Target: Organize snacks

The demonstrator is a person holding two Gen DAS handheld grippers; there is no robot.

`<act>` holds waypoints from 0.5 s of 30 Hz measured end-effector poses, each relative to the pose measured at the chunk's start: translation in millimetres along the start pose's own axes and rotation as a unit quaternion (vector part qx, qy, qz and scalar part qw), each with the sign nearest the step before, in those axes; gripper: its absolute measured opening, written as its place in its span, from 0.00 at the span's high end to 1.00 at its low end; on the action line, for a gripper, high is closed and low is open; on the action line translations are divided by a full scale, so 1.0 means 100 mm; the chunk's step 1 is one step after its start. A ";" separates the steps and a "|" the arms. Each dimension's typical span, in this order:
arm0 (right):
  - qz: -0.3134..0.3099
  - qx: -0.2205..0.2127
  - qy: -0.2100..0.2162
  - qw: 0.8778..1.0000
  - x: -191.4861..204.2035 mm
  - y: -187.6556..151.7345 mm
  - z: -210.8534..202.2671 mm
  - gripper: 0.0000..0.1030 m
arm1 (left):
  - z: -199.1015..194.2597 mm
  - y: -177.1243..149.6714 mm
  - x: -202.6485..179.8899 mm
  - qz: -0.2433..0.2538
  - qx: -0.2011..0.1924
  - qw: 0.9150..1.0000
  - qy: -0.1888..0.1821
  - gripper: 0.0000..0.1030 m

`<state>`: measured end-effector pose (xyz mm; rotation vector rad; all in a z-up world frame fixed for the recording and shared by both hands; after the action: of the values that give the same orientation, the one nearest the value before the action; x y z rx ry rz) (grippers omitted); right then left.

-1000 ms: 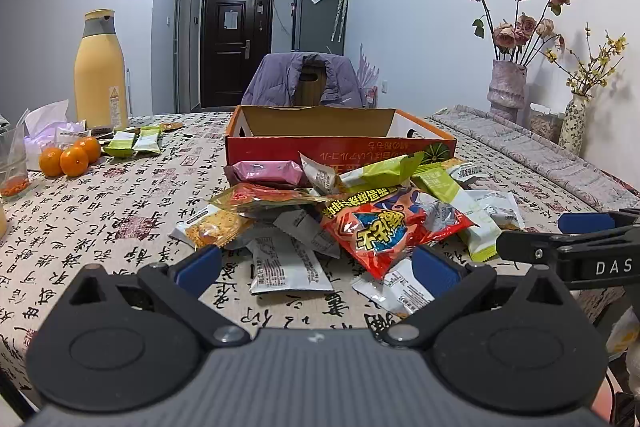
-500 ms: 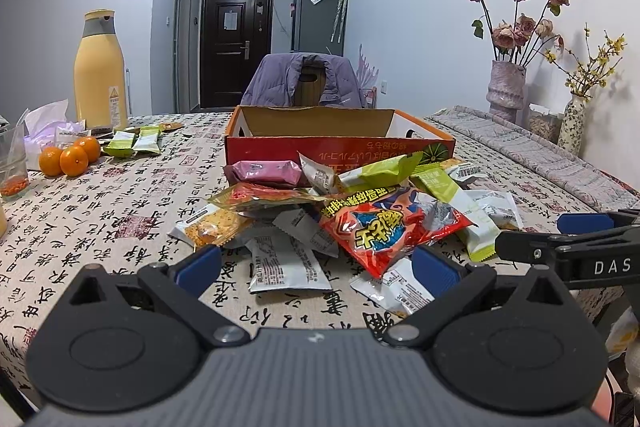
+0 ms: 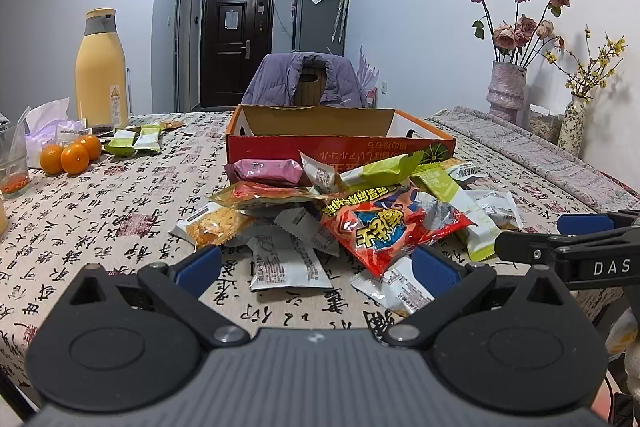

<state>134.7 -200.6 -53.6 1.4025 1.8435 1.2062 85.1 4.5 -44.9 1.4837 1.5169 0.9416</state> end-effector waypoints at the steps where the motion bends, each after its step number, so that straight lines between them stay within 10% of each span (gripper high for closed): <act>1: 0.000 0.000 0.000 1.000 0.00 0.00 0.00 0.00 | 0.00 -0.01 0.00 0.000 0.000 1.000 0.000 0.00; 15: -0.004 0.009 0.007 1.000 0.08 -0.07 0.07 0.00 | -0.01 -0.04 0.08 -0.006 0.005 1.000 0.002 0.00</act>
<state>135.0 -190.9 -62.1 1.3982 1.8724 1.2010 82.5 11.9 -48.8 1.4782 1.5334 0.9313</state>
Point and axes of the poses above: each gripper's, at about its wrist camera, not at the fingertips, and z roughly the way its jaws point, x to its left, y to its top, the point moved 9 cm from there along z, roughly the way its jaws point
